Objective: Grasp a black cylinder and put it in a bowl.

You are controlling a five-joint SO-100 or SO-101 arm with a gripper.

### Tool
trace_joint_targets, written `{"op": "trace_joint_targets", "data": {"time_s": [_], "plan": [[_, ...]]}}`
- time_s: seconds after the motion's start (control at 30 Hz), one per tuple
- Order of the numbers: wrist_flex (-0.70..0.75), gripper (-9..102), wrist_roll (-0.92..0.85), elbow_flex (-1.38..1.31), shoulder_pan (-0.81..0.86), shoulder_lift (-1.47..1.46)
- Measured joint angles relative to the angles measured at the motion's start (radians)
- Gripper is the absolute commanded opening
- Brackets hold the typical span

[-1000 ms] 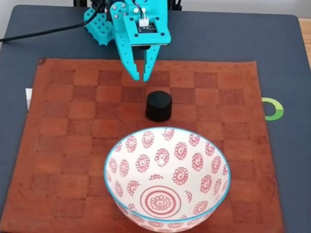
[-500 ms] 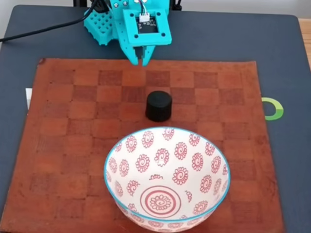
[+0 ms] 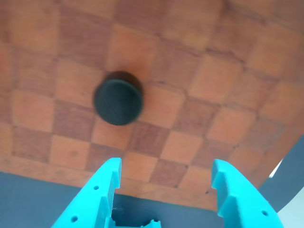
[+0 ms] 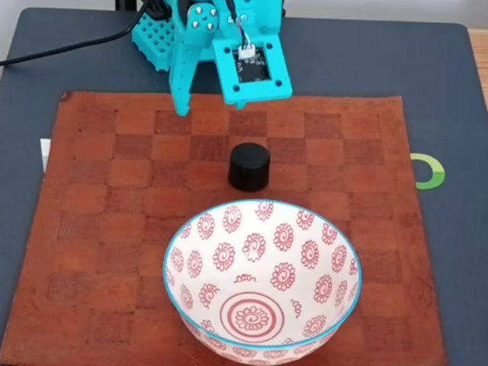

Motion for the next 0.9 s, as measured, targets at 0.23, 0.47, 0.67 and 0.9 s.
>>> {"op": "trace_joint_targets", "data": {"time_s": [0.23,0.47,0.67,0.9], "plan": [[0.000,30,0.006,-0.106,-0.052,-0.147],[-0.003,30,0.006,-0.179,-0.106,-0.281],[-0.025,30,0.006,-0.192,-0.124,-0.327],[-0.052,30,0.006,-0.192,-0.137,-0.385]]}}
